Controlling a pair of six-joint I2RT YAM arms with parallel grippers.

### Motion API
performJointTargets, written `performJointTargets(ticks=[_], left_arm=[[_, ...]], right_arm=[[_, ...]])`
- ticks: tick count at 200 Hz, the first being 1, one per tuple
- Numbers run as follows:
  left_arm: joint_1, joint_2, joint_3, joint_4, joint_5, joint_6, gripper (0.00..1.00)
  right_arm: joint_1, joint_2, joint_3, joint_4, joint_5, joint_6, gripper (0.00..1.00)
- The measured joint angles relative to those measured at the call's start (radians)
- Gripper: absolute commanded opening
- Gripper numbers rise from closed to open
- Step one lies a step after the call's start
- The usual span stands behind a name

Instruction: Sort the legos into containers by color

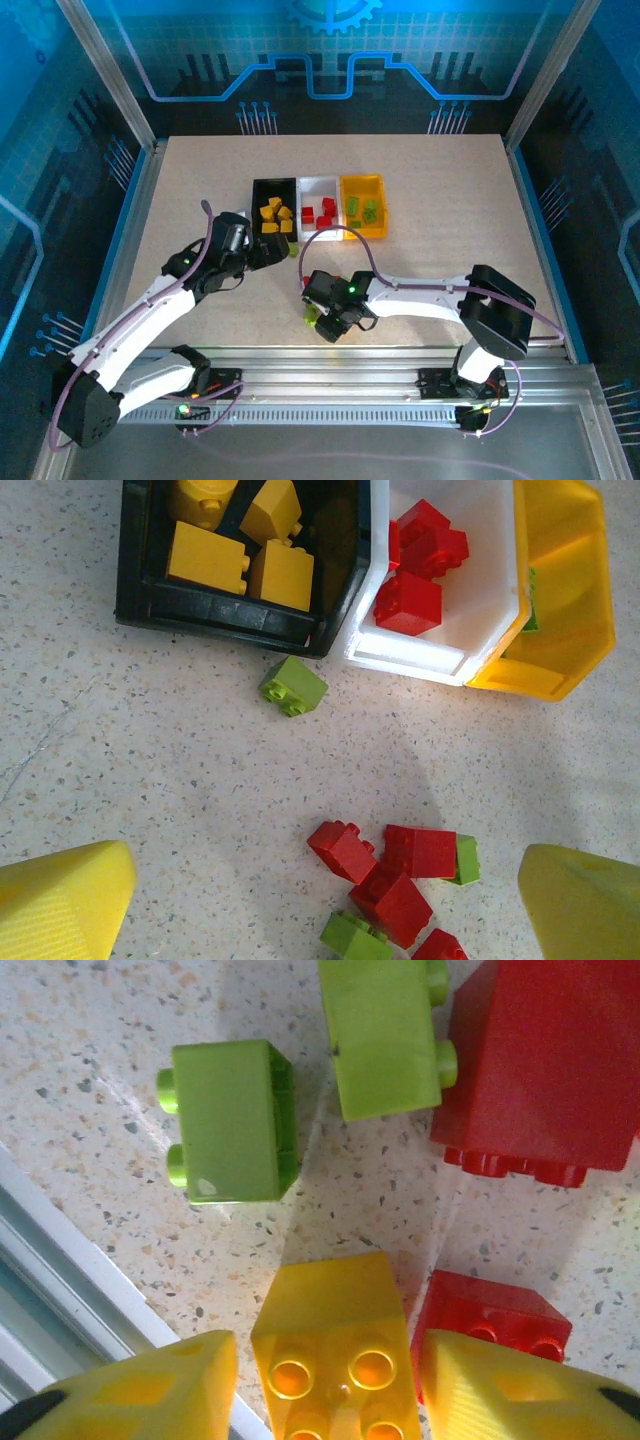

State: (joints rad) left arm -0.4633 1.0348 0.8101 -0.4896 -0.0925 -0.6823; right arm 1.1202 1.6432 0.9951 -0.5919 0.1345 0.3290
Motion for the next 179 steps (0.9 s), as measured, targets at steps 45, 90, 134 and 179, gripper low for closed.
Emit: performJointTargets(ticks=[45, 90, 134, 179], left_arm=[[0.003, 0.0, 0.0, -0.001, 0.0, 0.0, 0.99], [0.003, -0.018, -0.022, -0.007, -0.019, -0.005, 0.99], [0.006, -0.102, -0.095, -0.026, -0.043, -0.039, 0.99], [0.01, -0.153, -0.132, -0.033, -0.049, -0.064, 0.99]], right_arm=[[0.0, 0.0, 0.002, 0.0, 0.017, -0.007, 0.26], [-0.04, -0.1, 0.035, -0.032, 0.026, -0.009, 0.25], [-0.229, -0.067, 0.292, 0.022, -0.024, -0.005, 0.26], [-0.344, 0.272, 0.685, 0.076, -0.092, 0.046, 0.26]])
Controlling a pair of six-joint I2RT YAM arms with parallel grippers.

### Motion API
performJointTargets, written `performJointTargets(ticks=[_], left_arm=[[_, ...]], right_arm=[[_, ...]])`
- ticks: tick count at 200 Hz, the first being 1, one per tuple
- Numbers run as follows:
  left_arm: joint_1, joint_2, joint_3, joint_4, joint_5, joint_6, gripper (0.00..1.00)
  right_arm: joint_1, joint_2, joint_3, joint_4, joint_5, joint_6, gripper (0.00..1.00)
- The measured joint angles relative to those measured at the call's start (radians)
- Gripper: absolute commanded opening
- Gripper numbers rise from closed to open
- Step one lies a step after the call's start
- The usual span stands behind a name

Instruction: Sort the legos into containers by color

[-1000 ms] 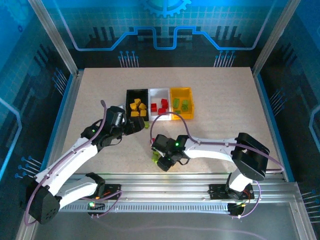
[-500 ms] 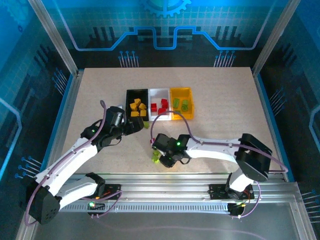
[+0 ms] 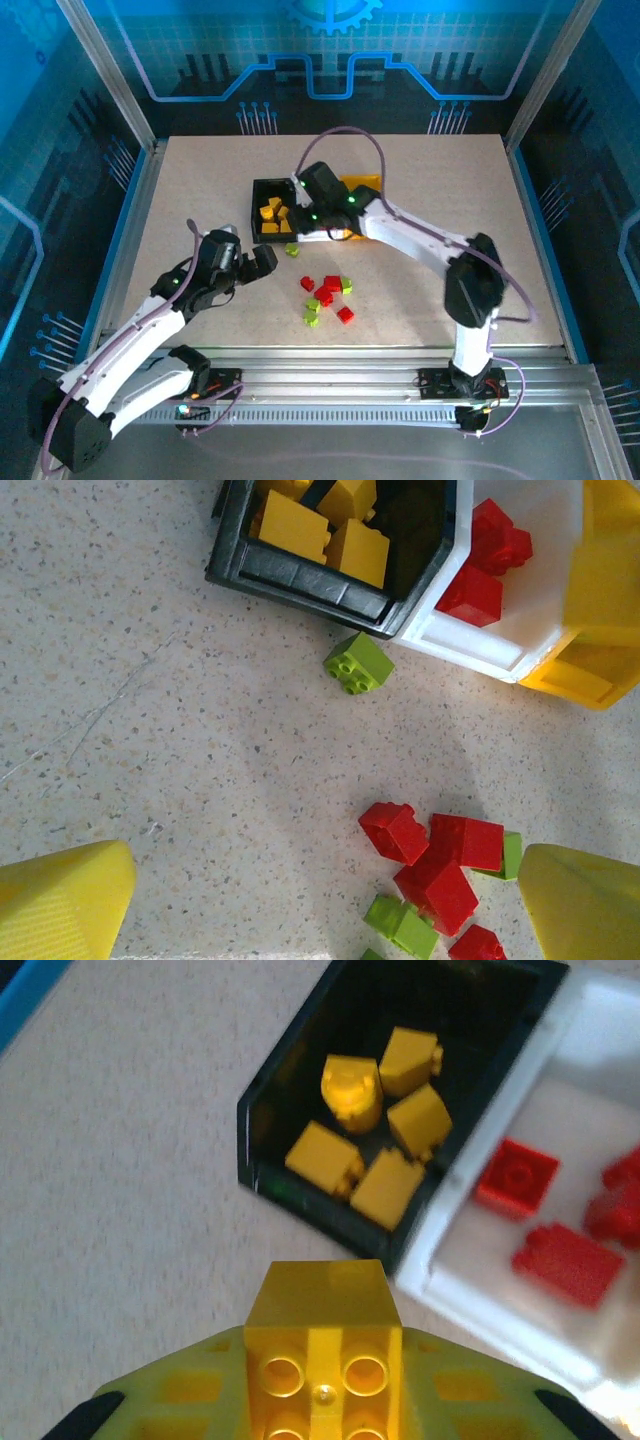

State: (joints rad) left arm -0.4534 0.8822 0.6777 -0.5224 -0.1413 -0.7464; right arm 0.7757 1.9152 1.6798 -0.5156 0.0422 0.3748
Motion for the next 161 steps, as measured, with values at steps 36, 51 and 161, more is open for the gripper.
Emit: performJointTargets(ticks=[36, 51, 161], left_arm=[[0.003, 0.001, -0.027, 0.0, 0.013, -0.015, 0.99], [0.005, 0.003, -0.028, 0.002, 0.023, -0.015, 0.99], [0.005, 0.022, -0.028, 0.011, 0.058, -0.014, 0.99]], right_arm=[[-0.037, 0.288, 0.297, -0.037, -0.04, 0.048, 0.28], [-0.045, 0.371, 0.391, -0.063, -0.052, 0.068, 0.32], [-0.077, 0.34, 0.398, -0.087, -0.154, 0.1, 0.66]])
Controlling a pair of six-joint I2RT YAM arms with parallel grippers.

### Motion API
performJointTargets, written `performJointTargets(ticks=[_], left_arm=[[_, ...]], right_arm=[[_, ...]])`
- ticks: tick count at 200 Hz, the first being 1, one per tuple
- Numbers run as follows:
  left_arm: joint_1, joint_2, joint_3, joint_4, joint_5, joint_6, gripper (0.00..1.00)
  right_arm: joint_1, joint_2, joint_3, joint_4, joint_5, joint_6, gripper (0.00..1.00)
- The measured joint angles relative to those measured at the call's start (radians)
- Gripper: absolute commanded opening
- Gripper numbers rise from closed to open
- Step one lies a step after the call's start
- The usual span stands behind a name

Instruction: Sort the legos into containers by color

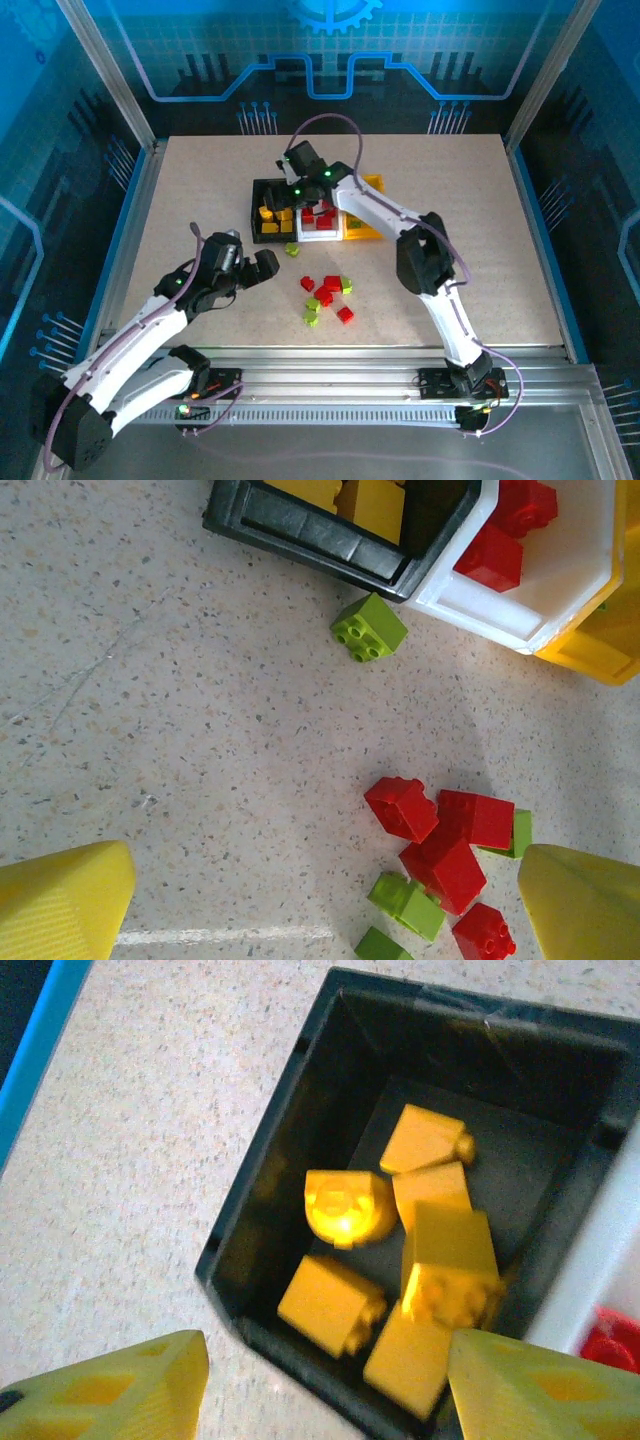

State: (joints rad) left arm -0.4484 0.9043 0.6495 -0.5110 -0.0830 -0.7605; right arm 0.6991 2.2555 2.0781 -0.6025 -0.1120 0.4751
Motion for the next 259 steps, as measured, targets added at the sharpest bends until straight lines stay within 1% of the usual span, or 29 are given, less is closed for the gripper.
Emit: performJointTargets(ticks=[46, 75, 95, 119, 133, 161, 190, 213, 228, 247, 259], left_arm=[[0.0, 0.06, 0.0, 0.027, 0.029, 0.0, 0.99], [0.001, 0.069, 0.0, 0.041, 0.037, 0.0, 0.99], [0.001, 0.079, 0.0, 0.05, 0.039, 0.0, 0.99], [0.003, 0.095, 0.0, 0.059, 0.04, -0.001, 0.99], [0.008, 0.105, 0.0, 0.068, 0.044, -0.001, 0.99], [0.01, 0.119, 0.0, 0.075, 0.051, -0.001, 0.99], [0.01, 0.124, -0.002, 0.076, 0.055, -0.001, 0.99], [0.011, 0.124, -0.011, 0.075, 0.055, -0.001, 0.99], [0.011, 0.125, -0.012, 0.075, 0.055, -0.001, 0.99], [0.012, 0.126, -0.012, 0.076, 0.055, -0.001, 0.99], [0.013, 0.127, -0.012, 0.076, 0.055, -0.001, 0.99]], right_arm=[[0.0, -0.409, -0.457, 0.072, 0.03, 0.004, 0.68], [0.007, -0.618, -0.753, 0.087, 0.059, 0.003, 0.7], [0.036, -0.686, -0.921, 0.071, 0.08, 0.004, 0.71], [0.106, -0.692, -1.051, 0.047, 0.105, 0.005, 0.72], [0.151, -0.683, -1.084, 0.032, 0.115, 0.005, 0.72], [0.219, -0.616, -1.084, 0.039, 0.143, 0.004, 0.71], [0.255, -0.544, -1.073, 0.024, 0.193, 0.004, 0.68], [0.266, -0.531, -1.072, 0.006, 0.223, 0.005, 0.64], [0.275, -0.531, -1.072, -0.008, 0.24, 0.005, 0.59], [0.291, -0.531, -1.072, -0.022, 0.255, 0.014, 0.44], [0.303, -0.531, -1.073, -0.026, 0.262, 0.021, 0.38]])
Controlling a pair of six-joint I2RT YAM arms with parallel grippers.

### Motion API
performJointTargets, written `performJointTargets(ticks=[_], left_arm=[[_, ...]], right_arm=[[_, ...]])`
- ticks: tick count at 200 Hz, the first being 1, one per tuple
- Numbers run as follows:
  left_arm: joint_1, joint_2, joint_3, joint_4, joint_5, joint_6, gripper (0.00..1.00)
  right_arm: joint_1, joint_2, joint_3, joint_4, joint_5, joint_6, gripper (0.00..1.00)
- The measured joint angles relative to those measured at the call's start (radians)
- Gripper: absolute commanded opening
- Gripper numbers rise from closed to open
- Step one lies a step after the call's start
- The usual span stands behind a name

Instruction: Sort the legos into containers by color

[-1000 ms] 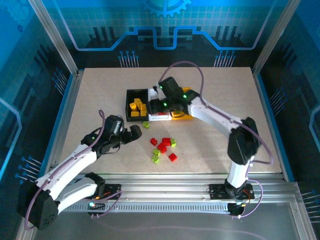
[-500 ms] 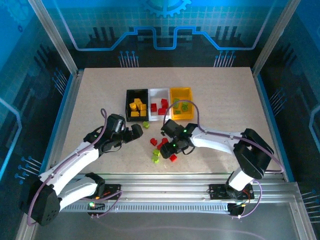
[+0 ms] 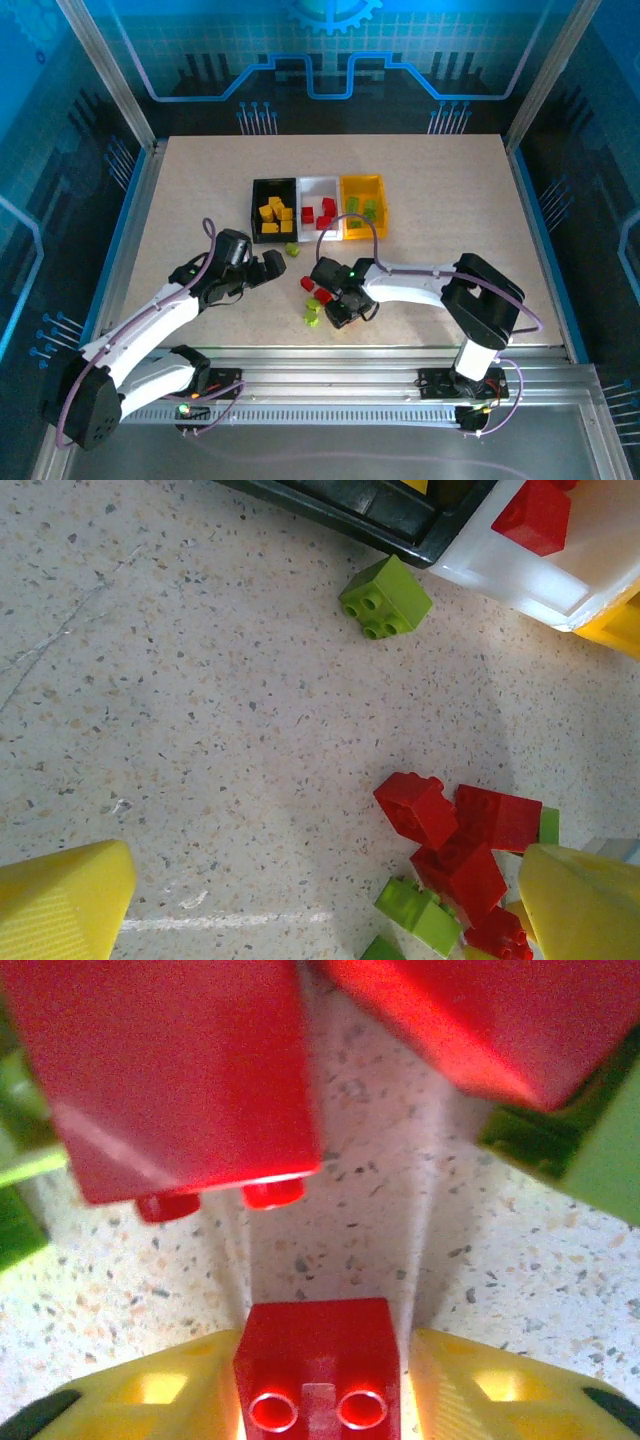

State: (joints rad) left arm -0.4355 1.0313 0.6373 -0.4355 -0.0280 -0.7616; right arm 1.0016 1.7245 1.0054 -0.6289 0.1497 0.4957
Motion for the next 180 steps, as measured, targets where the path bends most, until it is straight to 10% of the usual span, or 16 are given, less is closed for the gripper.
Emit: performJointTargets(ticks=[107, 180], left_arm=[[0.001, 0.007, -0.001, 0.008, 0.003, -0.001, 0.99], [0.002, 0.023, -0.001, 0.016, 0.029, -0.003, 0.99]], right_arm=[[-0.187, -0.111, 0.253, 0.016, -0.007, -0.061, 0.33], [-0.332, 0.337, 0.762, 0.015, 0.006, -0.074, 0.36]])
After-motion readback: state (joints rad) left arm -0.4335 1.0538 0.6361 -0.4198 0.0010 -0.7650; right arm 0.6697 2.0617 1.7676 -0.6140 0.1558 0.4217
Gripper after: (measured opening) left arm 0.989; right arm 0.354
